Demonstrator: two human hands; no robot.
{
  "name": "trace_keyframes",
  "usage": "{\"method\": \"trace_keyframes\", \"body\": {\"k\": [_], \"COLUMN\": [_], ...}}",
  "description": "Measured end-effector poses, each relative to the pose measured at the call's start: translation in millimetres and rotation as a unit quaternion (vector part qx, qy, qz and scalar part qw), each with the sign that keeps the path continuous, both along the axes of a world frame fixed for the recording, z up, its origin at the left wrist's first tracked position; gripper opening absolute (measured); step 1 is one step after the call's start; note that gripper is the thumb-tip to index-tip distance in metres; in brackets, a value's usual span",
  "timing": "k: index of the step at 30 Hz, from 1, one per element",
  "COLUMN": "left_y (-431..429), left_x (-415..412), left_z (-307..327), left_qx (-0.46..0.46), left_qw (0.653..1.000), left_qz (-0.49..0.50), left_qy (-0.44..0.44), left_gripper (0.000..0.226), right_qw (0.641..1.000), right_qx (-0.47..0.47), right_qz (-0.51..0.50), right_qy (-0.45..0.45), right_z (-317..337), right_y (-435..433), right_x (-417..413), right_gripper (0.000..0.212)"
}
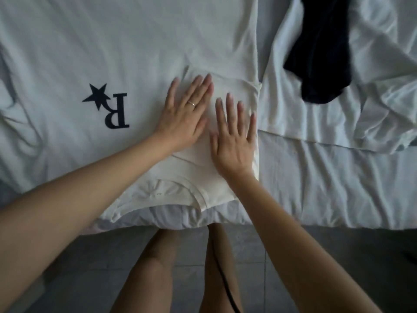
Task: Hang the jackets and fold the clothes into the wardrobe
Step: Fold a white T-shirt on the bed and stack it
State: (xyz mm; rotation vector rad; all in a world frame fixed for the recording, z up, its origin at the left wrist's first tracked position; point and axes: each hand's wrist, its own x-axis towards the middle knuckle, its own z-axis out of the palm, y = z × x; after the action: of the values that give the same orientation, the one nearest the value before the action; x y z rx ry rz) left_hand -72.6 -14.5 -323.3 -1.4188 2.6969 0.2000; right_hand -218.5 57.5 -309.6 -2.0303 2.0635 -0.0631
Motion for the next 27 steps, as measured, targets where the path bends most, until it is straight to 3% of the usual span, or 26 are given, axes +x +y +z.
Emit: {"method": "trace_keyframes", "body": {"k": [3,9,12,15,19,22,24,25,27], "left_y": [30.6,37.1,57.3,91.7,119.8,124.1,127.1,126.6,118.1], "left_x": [31.3,58.0,58.4,79.8,125.1,165.1,208.3,223.1,251.6], "left_z": [-8.8,-8.6,-0.6,3.5,30.2,59.7,70.5,69.0,60.8], "left_qx": [0.009,0.031,0.053,0.09,0.202,0.149,0.049,0.025,0.021], "left_qw": [0.998,0.998,0.998,0.995,0.978,0.96,0.913,0.864,0.715], "left_qz": [-0.043,-0.003,0.028,0.026,0.01,0.163,0.362,0.467,0.659], "left_qy": [-0.037,-0.047,-0.034,-0.036,0.05,0.175,0.185,0.185,0.232], "left_gripper": [0.076,0.075,0.071,0.068,0.06,0.04,0.036,0.043,0.062], "right_qw": [0.996,0.985,0.975,0.975,0.99,0.992,0.99,0.99,0.986], "right_qx": [0.084,0.162,0.174,0.102,0.022,-0.016,-0.024,-0.024,-0.001], "right_qz": [-0.014,-0.063,-0.136,-0.192,-0.115,-0.051,0.0,0.021,0.06], "right_qy": [0.005,0.021,-0.011,-0.054,-0.084,-0.11,-0.135,-0.14,-0.156], "right_z": [-11.4,-1.0,16.8,33.5,42.7,42.0,44.0,45.1,46.8], "right_y": [63.1,130.3,127.2,107.1,70.6,35.7,8.3,-1.9,-23.7], "right_x": [-25.9,-64.2,-55.4,-36.9,-7.4,26.1,69.3,83.8,113.8], "right_gripper": [0.06,0.065,0.075,0.065,0.045,0.047,0.049,0.049,0.049]}}
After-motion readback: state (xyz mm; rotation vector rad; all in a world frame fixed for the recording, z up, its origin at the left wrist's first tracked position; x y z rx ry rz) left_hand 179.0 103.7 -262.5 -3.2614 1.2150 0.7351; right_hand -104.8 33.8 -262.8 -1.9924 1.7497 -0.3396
